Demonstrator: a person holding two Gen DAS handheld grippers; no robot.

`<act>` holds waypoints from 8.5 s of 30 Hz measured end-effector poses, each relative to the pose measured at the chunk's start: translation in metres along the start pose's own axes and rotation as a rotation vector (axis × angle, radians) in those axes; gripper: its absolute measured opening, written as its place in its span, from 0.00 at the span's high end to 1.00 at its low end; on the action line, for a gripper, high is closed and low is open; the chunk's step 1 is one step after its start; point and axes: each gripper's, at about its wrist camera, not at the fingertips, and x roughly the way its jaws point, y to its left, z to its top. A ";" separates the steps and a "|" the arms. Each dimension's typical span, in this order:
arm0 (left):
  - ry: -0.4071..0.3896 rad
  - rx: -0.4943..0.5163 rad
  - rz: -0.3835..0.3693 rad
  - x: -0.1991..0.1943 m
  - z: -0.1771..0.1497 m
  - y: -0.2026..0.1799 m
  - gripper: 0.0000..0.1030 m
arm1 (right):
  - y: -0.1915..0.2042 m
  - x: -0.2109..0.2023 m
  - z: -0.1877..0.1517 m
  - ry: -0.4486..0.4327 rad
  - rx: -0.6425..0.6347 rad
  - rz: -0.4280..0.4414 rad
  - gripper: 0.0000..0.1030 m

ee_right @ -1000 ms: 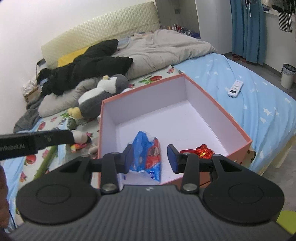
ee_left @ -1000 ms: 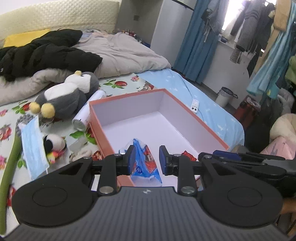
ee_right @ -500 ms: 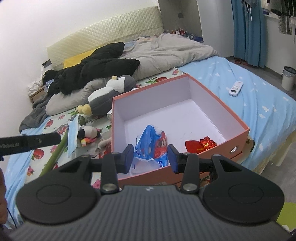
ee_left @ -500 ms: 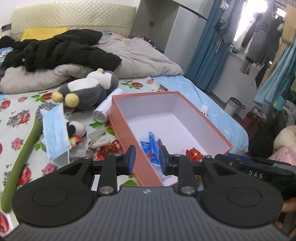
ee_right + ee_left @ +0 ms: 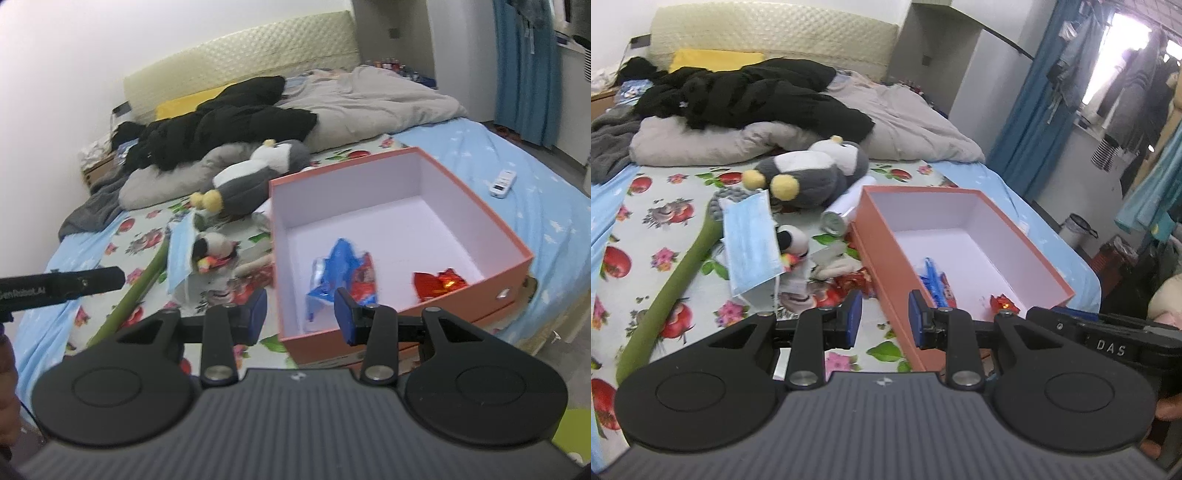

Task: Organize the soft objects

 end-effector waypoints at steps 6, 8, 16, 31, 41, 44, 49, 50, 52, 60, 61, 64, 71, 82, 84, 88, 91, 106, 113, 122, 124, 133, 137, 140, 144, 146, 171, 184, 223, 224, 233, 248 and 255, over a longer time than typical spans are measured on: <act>-0.019 -0.038 0.046 -0.014 -0.006 0.031 0.69 | 0.031 0.013 -0.006 0.030 -0.035 0.051 0.58; -0.023 -0.051 0.063 -0.019 -0.007 0.041 0.69 | 0.042 0.017 -0.009 0.040 -0.050 0.067 0.58; -0.015 -0.106 0.103 -0.029 -0.019 0.070 0.69 | 0.080 0.029 -0.021 0.058 -0.115 0.090 0.58; 0.014 -0.182 0.157 0.031 -0.015 0.118 0.69 | 0.113 0.089 -0.028 0.055 -0.221 0.072 0.59; 0.068 -0.248 0.092 0.113 0.005 0.161 0.60 | 0.121 0.166 -0.028 0.084 -0.253 0.005 0.59; 0.072 -0.261 0.062 0.139 0.016 0.166 0.57 | 0.121 0.191 -0.025 0.090 -0.273 -0.023 0.59; 0.084 -0.270 0.054 0.179 0.034 0.169 0.40 | 0.125 0.230 -0.018 0.106 -0.355 -0.065 0.59; 0.090 -0.267 0.055 0.185 0.037 0.169 0.39 | 0.127 0.237 -0.017 0.111 -0.377 -0.073 0.59; 0.117 -0.251 0.075 0.200 0.043 0.167 0.35 | 0.133 0.252 -0.016 0.126 -0.436 -0.102 0.59; 0.189 -0.202 0.137 0.241 0.047 0.169 0.33 | 0.145 0.289 -0.017 0.128 -0.625 -0.161 0.59; 0.189 -0.195 0.147 0.244 0.046 0.170 0.33 | 0.146 0.292 -0.018 0.132 -0.644 -0.162 0.59; 0.197 -0.185 0.163 0.249 0.044 0.172 0.38 | 0.147 0.299 -0.021 0.155 -0.676 -0.150 0.64; 0.203 -0.115 0.196 0.247 0.040 0.167 0.86 | 0.148 0.303 -0.023 0.177 -0.689 -0.115 0.87; 0.068 -0.118 0.209 0.187 0.044 0.166 0.98 | 0.156 0.268 -0.011 0.094 -0.672 -0.100 0.88; 0.048 -0.129 0.211 0.170 0.043 0.166 0.98 | 0.157 0.259 -0.009 0.080 -0.671 -0.098 0.88; 0.014 -0.142 0.203 0.136 0.038 0.162 0.98 | 0.161 0.237 -0.007 0.058 -0.674 -0.094 0.88; 0.004 -0.161 0.184 0.116 0.028 0.160 0.98 | 0.163 0.221 -0.008 0.048 -0.679 -0.094 0.88; 0.125 -0.397 0.102 0.058 -0.094 0.171 0.98 | 0.175 0.166 -0.079 0.193 -0.724 0.001 0.88; 0.170 -0.439 0.190 0.045 -0.129 0.197 0.98 | 0.181 0.157 -0.110 0.295 -0.721 0.079 0.86; 0.196 -0.425 0.209 0.042 -0.136 0.205 0.71 | 0.170 0.151 -0.110 0.331 -0.563 0.162 0.46; 0.186 -0.413 0.211 0.041 -0.136 0.202 0.52 | 0.167 0.149 -0.108 0.314 -0.544 0.167 0.32; 0.209 -0.343 0.253 0.060 -0.129 0.188 0.34 | 0.156 0.180 -0.111 0.339 -0.510 0.183 0.30; 0.224 -0.324 0.256 0.071 -0.127 0.182 0.31 | 0.155 0.190 -0.116 0.363 -0.522 0.203 0.47; 0.233 -0.310 0.272 0.078 -0.125 0.178 0.30 | 0.155 0.189 -0.118 0.358 -0.525 0.219 0.71; 0.255 -0.302 0.294 0.089 -0.124 0.176 0.30 | 0.154 0.187 -0.118 0.362 -0.529 0.229 0.85; 0.263 -0.294 0.319 0.094 -0.124 0.176 0.30 | 0.152 0.186 -0.116 0.365 -0.523 0.224 0.87; 0.270 -0.111 0.322 0.115 -0.124 0.135 0.96 | 0.132 0.163 -0.098 0.302 -0.454 0.151 0.87; 0.121 -0.177 0.258 0.045 -0.084 0.111 0.96 | 0.126 0.113 -0.057 0.170 -0.380 0.151 0.87; -0.020 -0.046 -0.004 -0.032 -0.021 -0.022 0.96 | 0.062 -0.027 0.009 -0.069 -0.200 0.077 0.87; -0.017 -0.038 -0.013 -0.030 -0.020 -0.027 0.96 | 0.059 -0.028 0.009 -0.070 -0.195 0.068 0.87; 0.016 0.023 -0.084 -0.002 -0.009 -0.063 0.96 | 0.023 -0.033 0.009 -0.073 -0.136 -0.005 0.87; 0.120 0.040 -0.124 0.111 0.028 -0.086 0.96 | -0.033 0.031 0.031 -0.009 -0.057 -0.080 0.87; 0.174 0.024 -0.127 0.180 0.052 -0.092 0.96 | -0.063 0.074 0.044 0.048 -0.025 -0.103 0.87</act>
